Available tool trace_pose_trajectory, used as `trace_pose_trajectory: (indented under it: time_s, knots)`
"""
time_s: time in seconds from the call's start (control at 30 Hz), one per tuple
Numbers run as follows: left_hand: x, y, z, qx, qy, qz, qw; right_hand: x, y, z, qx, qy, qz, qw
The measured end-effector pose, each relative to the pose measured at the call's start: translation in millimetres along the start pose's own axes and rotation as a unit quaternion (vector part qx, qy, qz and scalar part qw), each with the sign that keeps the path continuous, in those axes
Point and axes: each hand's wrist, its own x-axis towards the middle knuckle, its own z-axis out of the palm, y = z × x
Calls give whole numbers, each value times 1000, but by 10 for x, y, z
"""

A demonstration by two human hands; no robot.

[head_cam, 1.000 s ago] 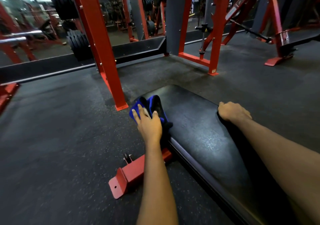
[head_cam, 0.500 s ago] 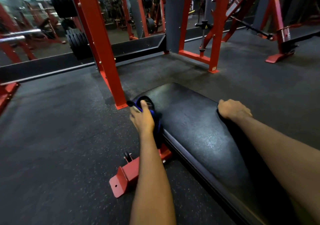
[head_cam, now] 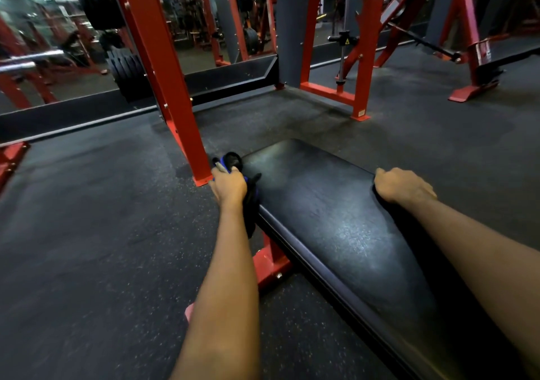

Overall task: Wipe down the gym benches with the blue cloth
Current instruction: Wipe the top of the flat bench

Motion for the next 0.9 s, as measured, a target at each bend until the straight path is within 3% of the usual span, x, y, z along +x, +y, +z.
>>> trace_pose_trajectory:
  time_s: [0.33,0.47,0.6,0.7,0.83,0.9]
  knots:
    - [-68,-466,86,-86,-24,88,992,45,-3,31,-9,-3,10,1000]
    - [336,-62,36,91,-57,81,991,105,-12,59,-17,-6,14,1000]
    - [735,300,49,253,-173,97,947,158,-6,75,-23,-2,19,1000]
    - [785,537,246,288,-248,135,915,179,16,100,-26,4,19,999]
    - [795,708,459,364,-287,218,859,142,25,77,-28,9,15,999]
    - [862,664,394,364,-296,214,857,130,36,61,-21,9,12,1000]
